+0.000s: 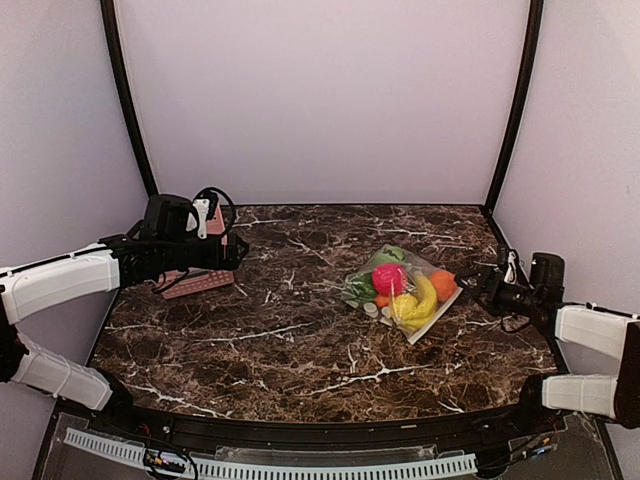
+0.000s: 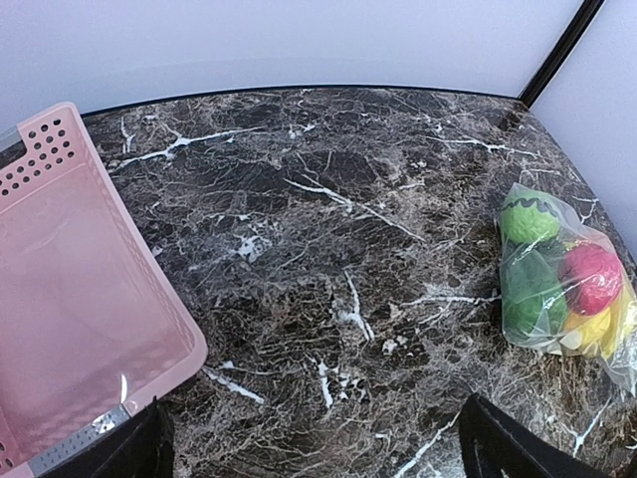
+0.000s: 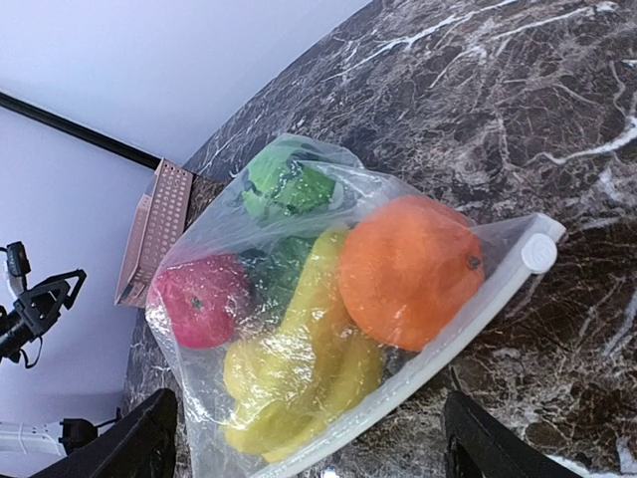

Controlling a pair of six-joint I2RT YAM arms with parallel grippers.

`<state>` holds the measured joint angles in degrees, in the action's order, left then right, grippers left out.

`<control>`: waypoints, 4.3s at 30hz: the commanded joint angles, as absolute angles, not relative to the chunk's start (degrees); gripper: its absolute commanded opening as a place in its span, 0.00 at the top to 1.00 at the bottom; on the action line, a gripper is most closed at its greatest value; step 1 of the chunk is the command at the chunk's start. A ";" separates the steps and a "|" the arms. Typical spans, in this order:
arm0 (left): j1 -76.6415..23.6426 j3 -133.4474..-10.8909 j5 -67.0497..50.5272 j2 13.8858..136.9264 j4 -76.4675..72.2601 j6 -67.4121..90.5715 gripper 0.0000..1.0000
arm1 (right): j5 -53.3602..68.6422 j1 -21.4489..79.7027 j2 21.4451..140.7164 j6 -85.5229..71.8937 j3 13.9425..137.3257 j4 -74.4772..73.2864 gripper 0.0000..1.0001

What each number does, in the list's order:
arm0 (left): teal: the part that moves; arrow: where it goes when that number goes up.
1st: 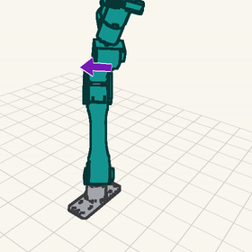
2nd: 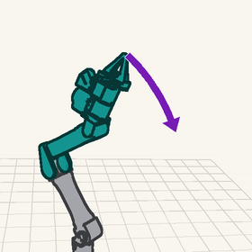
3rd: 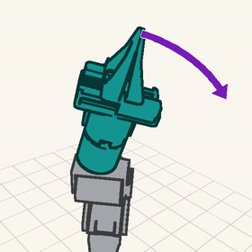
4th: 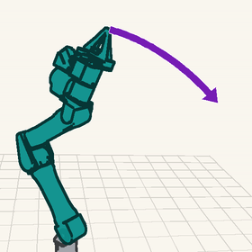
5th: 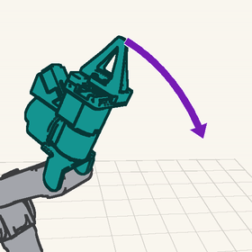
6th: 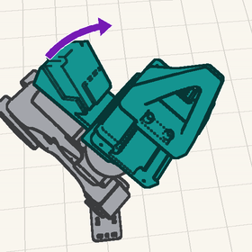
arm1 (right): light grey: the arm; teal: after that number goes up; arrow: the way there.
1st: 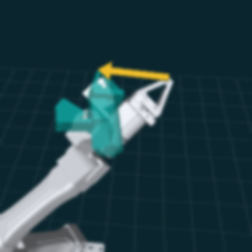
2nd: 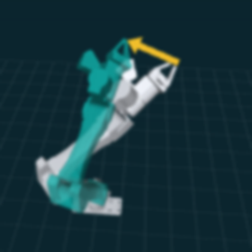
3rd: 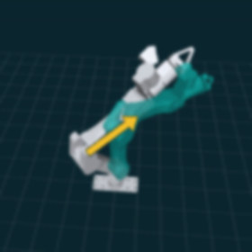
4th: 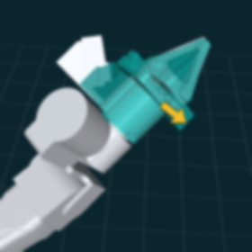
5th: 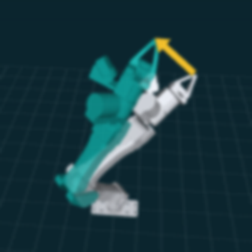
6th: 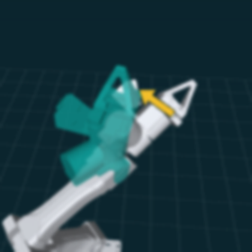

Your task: Open the zip-top bag and remove the fake food

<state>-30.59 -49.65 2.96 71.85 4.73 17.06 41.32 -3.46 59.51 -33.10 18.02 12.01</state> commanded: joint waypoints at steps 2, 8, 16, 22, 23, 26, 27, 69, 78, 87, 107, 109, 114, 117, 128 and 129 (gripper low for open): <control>-31.09 -50.72 4.41 69.78 3.96 16.20 0.01 | 45.42 -6.58 59.38 -39.22 13.19 20.88 0.18; -31.11 -51.06 4.60 69.72 3.67 16.18 0.01 | 47.65 -7.85 67.20 -43.38 11.03 30.49 0.35; -31.11 -50.66 5.10 69.22 3.28 15.77 0.01 | 49.55 -8.09 78.08 -46.74 10.35 42.69 0.52; -31.13 -50.49 5.65 69.85 2.82 15.66 0.01 | 50.04 -8.09 84.19 -48.46 10.84 48.78 0.56; -31.12 -50.53 5.70 70.04 2.64 15.69 0.01 | 50.35 -8.09 85.23 -48.95 10.94 50.15 0.57; -31.19 -50.33 5.87 70.19 2.42 15.89 0.01 | 51.04 -8.09 88.47 -49.75 11.47 53.06 0.59; -31.15 -50.20 6.06 70.26 2.27 15.90 0.01 | 51.26 -8.09 89.42 -50.09 11.63 54.19 0.60; -50.61 -66.58 0.76 80.91 7.08 -3.23 0.09 | 29.86 22.40 65.80 -59.23 23.51 39.97 1.00; -57.30 -79.30 -3.19 90.78 11.90 -7.40 0.44 | 18.79 35.08 70.64 -62.11 28.99 42.88 1.00; -59.67 -83.54 -4.43 95.85 13.77 -8.26 0.62 | 14.96 41.58 75.77 -62.85 35.07 44.66 1.00; -59.55 -85.67 11.71 99.63 15.07 -6.85 0.99 | 8.42 46.24 74.29 -60.74 35.38 43.62 0.98; -59.41 -83.60 10.91 97.87 14.00 -7.56 0.99 | 8.41 46.15 72.92 -58.33 34.63 42.55 0.88; -56.80 -77.82 1.97 91.68 12.74 -9.24 0.99 | 8.56 45.58 67.01 -50.75 32.83 35.80 0.43; -53.94 -74.26 -2.90 87.98 11.57 -9.34 0.99 | 8.84 45.11 63.07 -45.33 32.23 30.72 0.26; -53.02 -70.63 -17.44 79.94 15.73 -24.40 0.99 | 16.11 45.06 51.38 -16.04 33.82 12.62 0.18; -53.01 -70.78 -18.97 79.83 17.16 -25.25 0.99 | 16.88 45.05 51.06 -14.07 33.84 11.97 0.21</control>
<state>-52.73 -70.89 -10.07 83.26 14.20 -17.72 12.99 45.25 52.88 -26.87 33.19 18.24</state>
